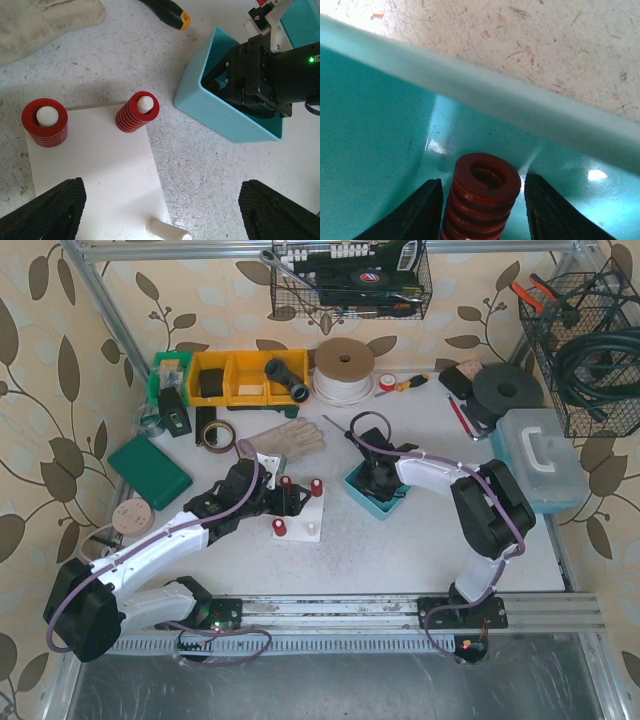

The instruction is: Install the large spring

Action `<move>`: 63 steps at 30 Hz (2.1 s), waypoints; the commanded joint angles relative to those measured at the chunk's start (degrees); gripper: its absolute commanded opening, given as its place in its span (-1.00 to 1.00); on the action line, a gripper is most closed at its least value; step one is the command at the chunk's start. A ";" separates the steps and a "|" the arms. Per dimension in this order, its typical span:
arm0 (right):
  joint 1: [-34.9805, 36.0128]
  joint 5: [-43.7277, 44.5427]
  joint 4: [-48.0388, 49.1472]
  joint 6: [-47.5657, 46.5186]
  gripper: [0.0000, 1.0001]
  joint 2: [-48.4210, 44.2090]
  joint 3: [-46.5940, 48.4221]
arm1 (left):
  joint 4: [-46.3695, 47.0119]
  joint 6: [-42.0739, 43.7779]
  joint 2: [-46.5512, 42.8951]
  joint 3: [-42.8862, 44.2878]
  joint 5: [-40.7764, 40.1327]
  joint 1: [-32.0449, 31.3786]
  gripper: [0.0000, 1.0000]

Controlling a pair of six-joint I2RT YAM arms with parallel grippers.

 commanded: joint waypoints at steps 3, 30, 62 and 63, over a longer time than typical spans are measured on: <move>0.21 0.83 -0.40 1.03 -0.23 1.75 -0.14 | 1.44 0.38 -0.05 0.70 0.37 0.43 0.72; -1.66 1.18 -8.30 -25.52 -1.00 -12.34 9.46 | 1.97 -4.72 0.21 7.60 10.30 -4.20 0.55; -8.05 -22.96 27.79 33.02 -1.00 -38.25 -13.87 | 31.42 -26.68 12.12 12.88 2.17 -10.73 0.67; -8.05 -23.28 29.19 34.01 -1.00 -38.22 -14.15 | 32.06 -26.81 12.81 13.52 2.37 -10.73 0.67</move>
